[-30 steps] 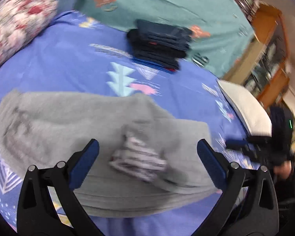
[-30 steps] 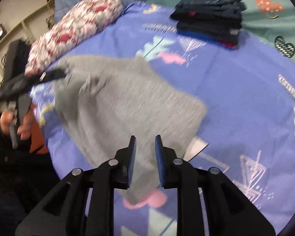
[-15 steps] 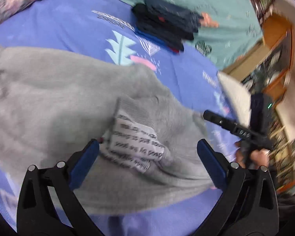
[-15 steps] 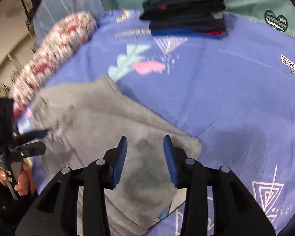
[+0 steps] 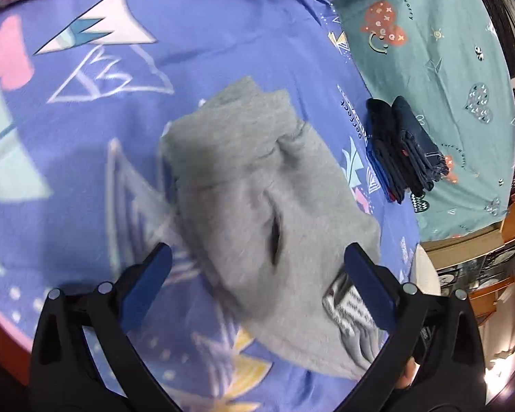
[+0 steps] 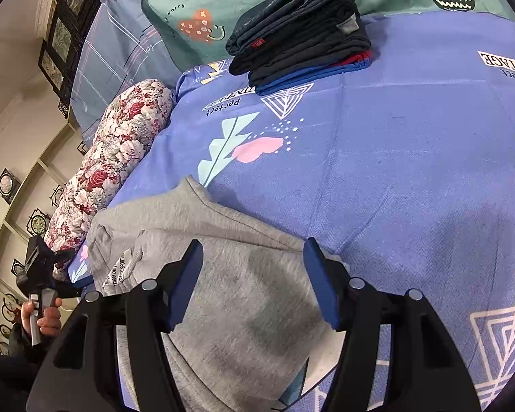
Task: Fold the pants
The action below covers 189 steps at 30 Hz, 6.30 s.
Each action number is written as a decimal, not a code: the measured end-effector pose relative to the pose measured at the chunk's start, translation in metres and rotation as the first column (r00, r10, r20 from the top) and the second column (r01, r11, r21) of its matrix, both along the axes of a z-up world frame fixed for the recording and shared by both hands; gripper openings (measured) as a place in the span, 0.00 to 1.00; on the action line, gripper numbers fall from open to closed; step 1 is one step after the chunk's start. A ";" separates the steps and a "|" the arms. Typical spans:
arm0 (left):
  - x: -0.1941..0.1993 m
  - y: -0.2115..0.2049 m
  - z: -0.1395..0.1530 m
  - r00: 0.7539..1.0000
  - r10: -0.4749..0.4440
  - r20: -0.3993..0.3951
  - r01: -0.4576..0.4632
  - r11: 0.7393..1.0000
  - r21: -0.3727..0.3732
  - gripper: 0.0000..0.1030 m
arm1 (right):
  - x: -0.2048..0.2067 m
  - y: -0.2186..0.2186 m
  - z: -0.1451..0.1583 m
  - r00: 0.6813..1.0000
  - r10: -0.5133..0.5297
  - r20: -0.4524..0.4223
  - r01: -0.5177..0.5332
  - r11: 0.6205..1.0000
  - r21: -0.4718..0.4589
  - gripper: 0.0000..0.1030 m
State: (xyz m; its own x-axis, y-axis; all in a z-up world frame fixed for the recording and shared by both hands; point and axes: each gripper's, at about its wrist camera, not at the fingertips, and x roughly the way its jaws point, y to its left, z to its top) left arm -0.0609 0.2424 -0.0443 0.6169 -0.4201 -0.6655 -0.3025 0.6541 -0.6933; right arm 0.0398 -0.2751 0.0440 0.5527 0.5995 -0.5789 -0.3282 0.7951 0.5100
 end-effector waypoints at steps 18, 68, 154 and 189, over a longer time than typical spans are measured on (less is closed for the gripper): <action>0.040 -0.015 -0.008 0.994 0.048 0.094 -0.036 0.991 -0.131 0.80 | -0.009 -0.008 -0.001 1.000 -0.019 0.017 0.019 1.000 0.006 0.60; 0.003 -0.318 0.046 0.349 -0.916 0.199 0.887 0.391 0.245 0.98 | -0.087 -0.033 0.017 0.988 -0.010 -0.152 0.001 0.998 -0.056 0.33; 0.091 -0.234 0.017 0.622 -0.777 0.099 0.762 0.629 0.155 0.91 | -0.062 0.017 -0.004 0.972 0.110 -0.208 -0.115 0.993 -0.009 0.71; 0.532 -0.284 0.154 0.862 -0.444 0.244 0.428 0.896 0.118 0.98 | 0.384 -0.017 0.179 0.923 -0.312 0.228 0.367 0.892 -0.266 0.89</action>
